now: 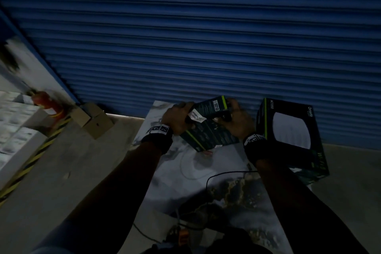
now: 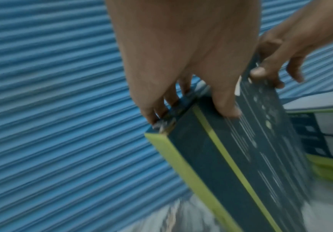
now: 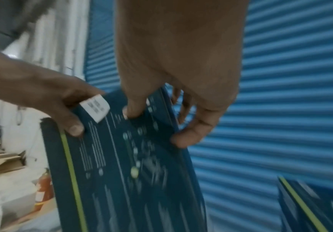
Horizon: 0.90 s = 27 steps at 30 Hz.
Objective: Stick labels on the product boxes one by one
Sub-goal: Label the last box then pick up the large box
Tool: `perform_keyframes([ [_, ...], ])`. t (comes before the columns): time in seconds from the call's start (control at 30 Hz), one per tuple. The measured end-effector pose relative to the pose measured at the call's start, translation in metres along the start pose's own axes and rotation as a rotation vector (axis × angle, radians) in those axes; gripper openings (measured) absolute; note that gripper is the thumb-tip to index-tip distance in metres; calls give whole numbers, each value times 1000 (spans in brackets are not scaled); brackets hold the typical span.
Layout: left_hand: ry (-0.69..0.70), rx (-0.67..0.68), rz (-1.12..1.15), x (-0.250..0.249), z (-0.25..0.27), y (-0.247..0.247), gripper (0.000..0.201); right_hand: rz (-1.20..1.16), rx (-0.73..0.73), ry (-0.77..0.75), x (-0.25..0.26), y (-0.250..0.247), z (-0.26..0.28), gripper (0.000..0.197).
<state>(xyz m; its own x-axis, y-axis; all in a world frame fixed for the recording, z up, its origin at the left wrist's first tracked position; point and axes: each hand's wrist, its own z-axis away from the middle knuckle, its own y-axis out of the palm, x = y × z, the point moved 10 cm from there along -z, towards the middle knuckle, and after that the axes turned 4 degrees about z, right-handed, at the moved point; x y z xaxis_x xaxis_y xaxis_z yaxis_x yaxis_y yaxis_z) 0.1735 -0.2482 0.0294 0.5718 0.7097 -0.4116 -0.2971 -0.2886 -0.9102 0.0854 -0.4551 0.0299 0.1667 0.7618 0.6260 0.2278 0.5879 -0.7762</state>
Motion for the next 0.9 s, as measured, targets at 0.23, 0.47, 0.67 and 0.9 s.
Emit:
perform_keyframes([
  [0.23, 87, 70, -160, -16, -23, 1, 93, 282, -128, -245, 49, -14, -3, 96],
  [0.47, 109, -52, -128, 8, -15, -2, 93, 322, -36, -386, 72, 36, 3, 59],
  [0.67, 118, -238, -182, 2, 0, -11, 82, 331, -12, -346, 79, 42, -9, 63],
  [0.9, 175, -297, -98, 1, 3, -4, 75, 270, 21, -302, 85, 45, -18, 52],
])
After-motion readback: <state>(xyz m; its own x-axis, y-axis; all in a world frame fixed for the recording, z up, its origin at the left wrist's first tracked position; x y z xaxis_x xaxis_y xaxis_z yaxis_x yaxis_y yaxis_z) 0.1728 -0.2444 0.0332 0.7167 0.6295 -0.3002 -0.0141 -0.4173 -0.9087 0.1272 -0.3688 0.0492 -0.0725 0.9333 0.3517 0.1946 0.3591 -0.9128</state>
